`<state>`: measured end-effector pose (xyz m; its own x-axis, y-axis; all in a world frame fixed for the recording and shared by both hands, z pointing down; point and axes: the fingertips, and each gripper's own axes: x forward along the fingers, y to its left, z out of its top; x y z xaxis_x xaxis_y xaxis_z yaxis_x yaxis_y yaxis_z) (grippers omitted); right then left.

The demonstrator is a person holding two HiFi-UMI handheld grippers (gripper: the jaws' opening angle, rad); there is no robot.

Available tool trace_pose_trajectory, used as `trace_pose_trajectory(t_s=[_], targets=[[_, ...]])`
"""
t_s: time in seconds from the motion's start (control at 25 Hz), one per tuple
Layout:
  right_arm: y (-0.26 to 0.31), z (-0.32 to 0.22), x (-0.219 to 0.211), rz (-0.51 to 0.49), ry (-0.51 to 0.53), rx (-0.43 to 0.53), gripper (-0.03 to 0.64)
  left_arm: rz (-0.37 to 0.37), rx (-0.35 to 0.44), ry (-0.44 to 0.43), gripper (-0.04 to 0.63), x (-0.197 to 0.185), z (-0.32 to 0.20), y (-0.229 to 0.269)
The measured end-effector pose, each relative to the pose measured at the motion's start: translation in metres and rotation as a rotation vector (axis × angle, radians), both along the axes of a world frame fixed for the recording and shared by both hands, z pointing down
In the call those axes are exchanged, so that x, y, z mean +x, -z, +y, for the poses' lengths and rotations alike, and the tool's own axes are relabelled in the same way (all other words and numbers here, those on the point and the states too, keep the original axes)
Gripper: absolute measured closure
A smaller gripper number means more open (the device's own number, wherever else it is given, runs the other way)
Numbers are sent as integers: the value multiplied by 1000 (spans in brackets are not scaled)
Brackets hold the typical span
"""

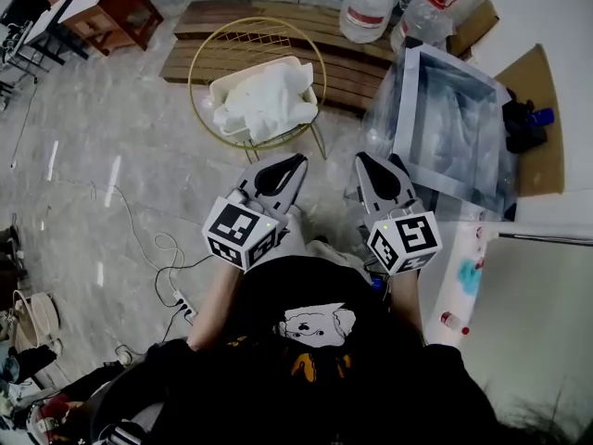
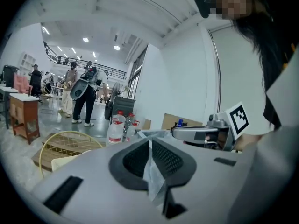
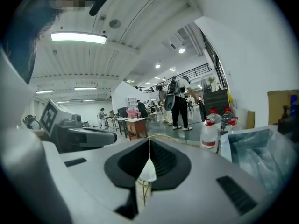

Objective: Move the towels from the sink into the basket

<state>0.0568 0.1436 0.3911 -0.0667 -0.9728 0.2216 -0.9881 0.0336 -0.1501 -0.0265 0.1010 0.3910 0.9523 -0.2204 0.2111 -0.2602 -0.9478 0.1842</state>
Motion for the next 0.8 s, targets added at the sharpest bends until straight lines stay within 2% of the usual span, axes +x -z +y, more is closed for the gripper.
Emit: trace_pose_trajectory(t_s=[0.16,0.32,0.8], targets=[[-1,20,4,34,9,1,611,15,12,-11,572,3,23,7],[0,37,15,26,-18,15,612,15,23,-18,572,2,40,8],[2,64,46,29,-103,15,612,-13,42,-64,572,13,61,7]])
